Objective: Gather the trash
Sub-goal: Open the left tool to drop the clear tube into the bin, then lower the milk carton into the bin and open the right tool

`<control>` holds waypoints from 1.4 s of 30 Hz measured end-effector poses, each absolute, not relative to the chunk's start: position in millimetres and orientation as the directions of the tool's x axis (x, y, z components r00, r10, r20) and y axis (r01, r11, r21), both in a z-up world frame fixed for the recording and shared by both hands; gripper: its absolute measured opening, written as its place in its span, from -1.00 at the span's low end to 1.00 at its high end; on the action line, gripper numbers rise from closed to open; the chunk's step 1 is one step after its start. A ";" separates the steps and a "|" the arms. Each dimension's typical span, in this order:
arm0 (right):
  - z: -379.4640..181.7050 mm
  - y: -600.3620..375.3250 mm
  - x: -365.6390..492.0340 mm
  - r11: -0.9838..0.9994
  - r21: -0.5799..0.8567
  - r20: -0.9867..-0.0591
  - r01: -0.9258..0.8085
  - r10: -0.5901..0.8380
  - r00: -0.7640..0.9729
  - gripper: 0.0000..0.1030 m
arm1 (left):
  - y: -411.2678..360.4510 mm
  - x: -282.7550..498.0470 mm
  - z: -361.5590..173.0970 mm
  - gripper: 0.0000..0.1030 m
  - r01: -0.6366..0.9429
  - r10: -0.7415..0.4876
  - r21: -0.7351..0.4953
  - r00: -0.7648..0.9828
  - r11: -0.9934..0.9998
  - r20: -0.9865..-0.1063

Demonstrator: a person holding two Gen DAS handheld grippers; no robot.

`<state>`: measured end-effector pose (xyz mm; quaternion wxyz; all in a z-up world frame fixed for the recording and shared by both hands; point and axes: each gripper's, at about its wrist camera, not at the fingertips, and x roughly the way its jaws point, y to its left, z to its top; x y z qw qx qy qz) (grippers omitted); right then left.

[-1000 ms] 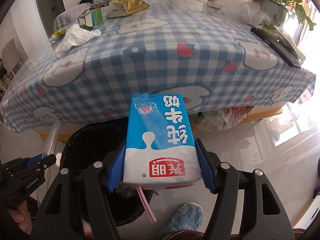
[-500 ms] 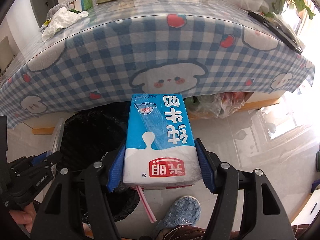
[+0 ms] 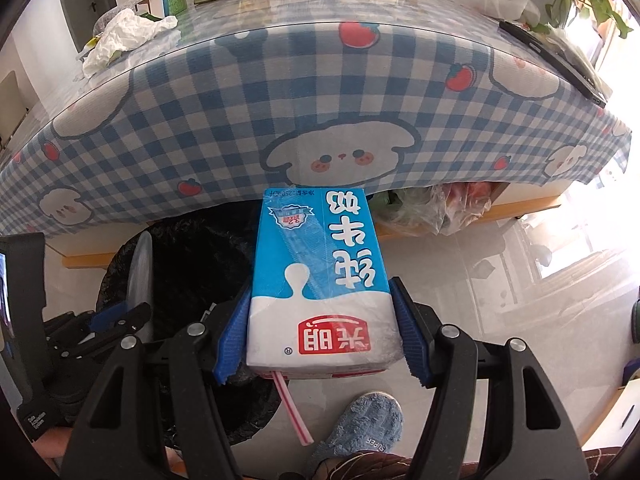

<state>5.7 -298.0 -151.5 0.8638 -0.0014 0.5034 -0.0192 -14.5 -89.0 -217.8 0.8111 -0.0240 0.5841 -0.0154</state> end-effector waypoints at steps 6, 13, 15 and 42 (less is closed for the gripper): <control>-151.5 -285.8 -0.2 1.000 -0.006 -0.863 0.016 -0.013 0.504 0.20 | -67.9 -21.1 -207.6 0.32 -0.042 -0.017 -0.034 0.356 0.999 -0.934; -159.1 -262.8 -8.5 1.000 0.006 -0.863 -0.011 0.011 0.504 0.20 | -39.0 -30.5 -193.6 0.80 -0.058 -0.005 -0.033 0.422 0.998 -0.907; -161.6 -255.6 -11.2 1.000 0.006 -0.864 -0.021 0.016 0.504 0.20 | -31.3 -32.1 -192.0 0.88 -0.064 -0.005 -0.036 0.432 0.997 -0.902; -204.7 -166.2 -2.7 0.988 0.024 -0.896 -0.153 0.089 0.435 0.20 | 47.8 -52.5 -196.0 0.88 -0.160 0.067 -0.007 0.455 0.987 -0.888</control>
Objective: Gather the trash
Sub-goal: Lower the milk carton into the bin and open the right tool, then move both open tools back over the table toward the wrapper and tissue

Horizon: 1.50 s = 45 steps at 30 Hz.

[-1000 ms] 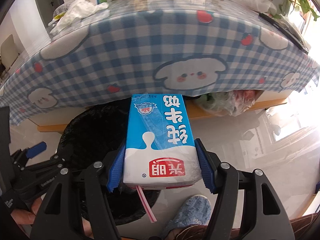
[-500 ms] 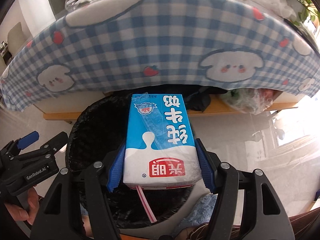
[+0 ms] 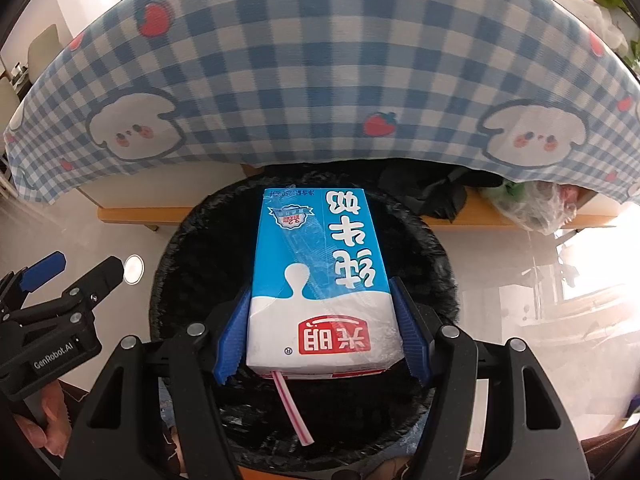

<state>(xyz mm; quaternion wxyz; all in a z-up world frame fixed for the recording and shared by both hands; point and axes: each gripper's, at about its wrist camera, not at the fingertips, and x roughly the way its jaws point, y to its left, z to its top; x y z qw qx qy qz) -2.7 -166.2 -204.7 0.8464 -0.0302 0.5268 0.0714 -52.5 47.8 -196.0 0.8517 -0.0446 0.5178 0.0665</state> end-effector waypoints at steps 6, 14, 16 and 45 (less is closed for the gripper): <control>-203.9 -155.0 -3.6 0.983 0.030 -0.887 -0.180 0.109 0.448 0.24 | 56.9 -55.1 -194.0 0.88 -0.172 0.078 -0.002 0.456 0.985 -0.886; -192.4 -161.8 -5.2 0.989 0.017 -0.868 -0.146 0.087 0.489 0.71 | 58.4 -54.7 -187.2 0.88 -0.173 0.092 0.013 0.458 0.985 -0.884; -185.5 -163.9 -5.5 0.990 0.015 -0.860 -0.142 0.085 0.503 0.73 | 59.4 -56.2 -179.7 0.88 -0.174 0.087 0.005 0.466 0.985 -0.881; -62.2 -168.9 -11.3 0.984 -0.007 -0.735 -0.177 0.116 0.668 0.82 | 68.7 -55.6 -55.7 0.88 -0.151 0.043 -0.055 0.576 0.987 -0.817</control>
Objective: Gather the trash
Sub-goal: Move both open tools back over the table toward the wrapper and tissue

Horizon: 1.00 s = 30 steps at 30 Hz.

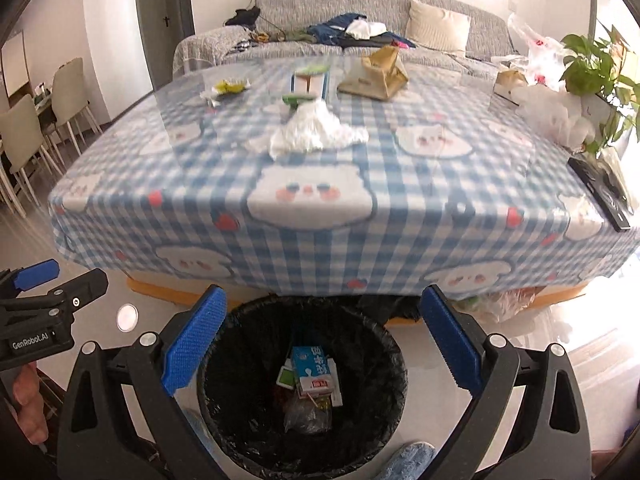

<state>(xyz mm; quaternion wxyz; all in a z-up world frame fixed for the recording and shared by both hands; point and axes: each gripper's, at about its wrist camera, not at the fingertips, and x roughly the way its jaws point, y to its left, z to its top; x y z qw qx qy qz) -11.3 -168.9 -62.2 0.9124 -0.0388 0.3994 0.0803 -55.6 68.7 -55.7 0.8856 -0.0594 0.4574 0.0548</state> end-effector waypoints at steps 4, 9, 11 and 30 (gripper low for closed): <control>-50.0 -170.1 -4.7 0.985 -0.010 -0.723 -0.175 0.114 0.681 0.82 | 70.1 -43.3 -41.4 0.88 -0.154 0.049 -0.051 0.583 0.987 -0.811; -37.4 -171.5 8.8 0.984 -0.018 -0.713 -0.179 0.113 0.692 0.82 | 71.0 -23.2 -23.8 0.88 -0.149 0.049 -0.051 0.598 0.987 -0.800; -35.0 -172.5 14.7 0.983 -0.016 -0.710 -0.183 0.118 0.694 0.82 | 73.7 -15.1 -18.7 0.88 -0.149 0.046 -0.057 0.605 0.987 -0.795; -31.3 -154.1 91.1 0.974 -0.033 -0.689 -0.226 0.142 0.711 0.76 | 84.5 128.9 -1.4 0.87 -0.142 0.062 -0.030 0.598 0.989 -0.799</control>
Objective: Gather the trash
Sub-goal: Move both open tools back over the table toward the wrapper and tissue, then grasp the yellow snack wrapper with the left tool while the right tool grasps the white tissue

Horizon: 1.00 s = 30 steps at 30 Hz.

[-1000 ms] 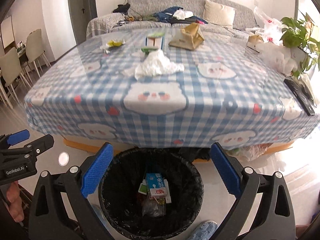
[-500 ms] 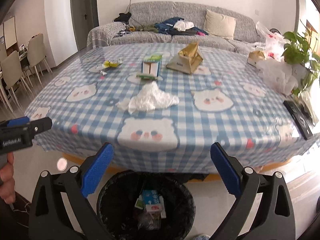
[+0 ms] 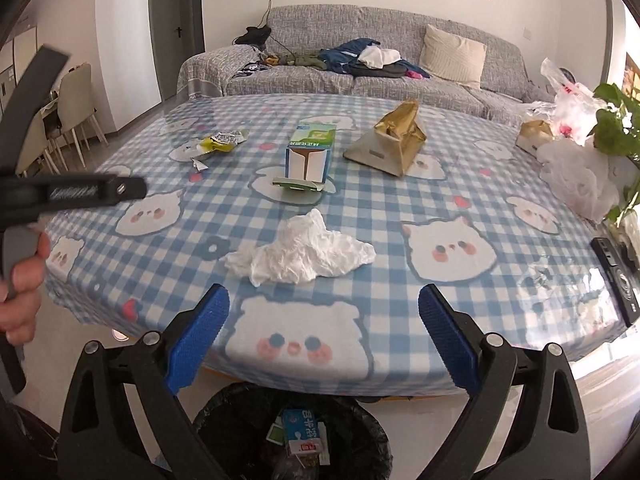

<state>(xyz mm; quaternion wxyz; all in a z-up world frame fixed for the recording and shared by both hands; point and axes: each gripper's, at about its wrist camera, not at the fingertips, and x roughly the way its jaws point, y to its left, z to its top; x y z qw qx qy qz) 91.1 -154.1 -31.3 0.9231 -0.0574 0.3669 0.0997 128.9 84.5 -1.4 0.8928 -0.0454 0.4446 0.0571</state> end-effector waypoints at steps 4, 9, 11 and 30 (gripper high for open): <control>-38.4 -150.2 103.0 0.973 -0.027 -0.704 -0.230 0.145 0.695 0.71 | 84.8 159.9 -2.8 0.87 -0.150 0.082 -0.009 0.591 0.989 -0.802; -45.2 -146.9 115.5 0.973 -0.011 -0.719 -0.230 0.152 0.678 0.64 | 87.9 197.2 -8.7 0.86 -0.155 0.095 0.004 0.581 0.988 -0.809; -46.3 -146.8 119.8 0.974 0.006 -0.725 -0.228 0.161 0.670 0.58 | 90.1 206.8 -12.3 0.86 -0.154 0.101 0.014 0.574 0.988 -0.813; -66.2 -133.3 158.3 0.965 -0.005 -0.755 -0.261 0.167 0.634 0.39 | 104.4 304.1 -22.2 0.85 -0.200 0.094 -0.021 0.548 0.980 -0.831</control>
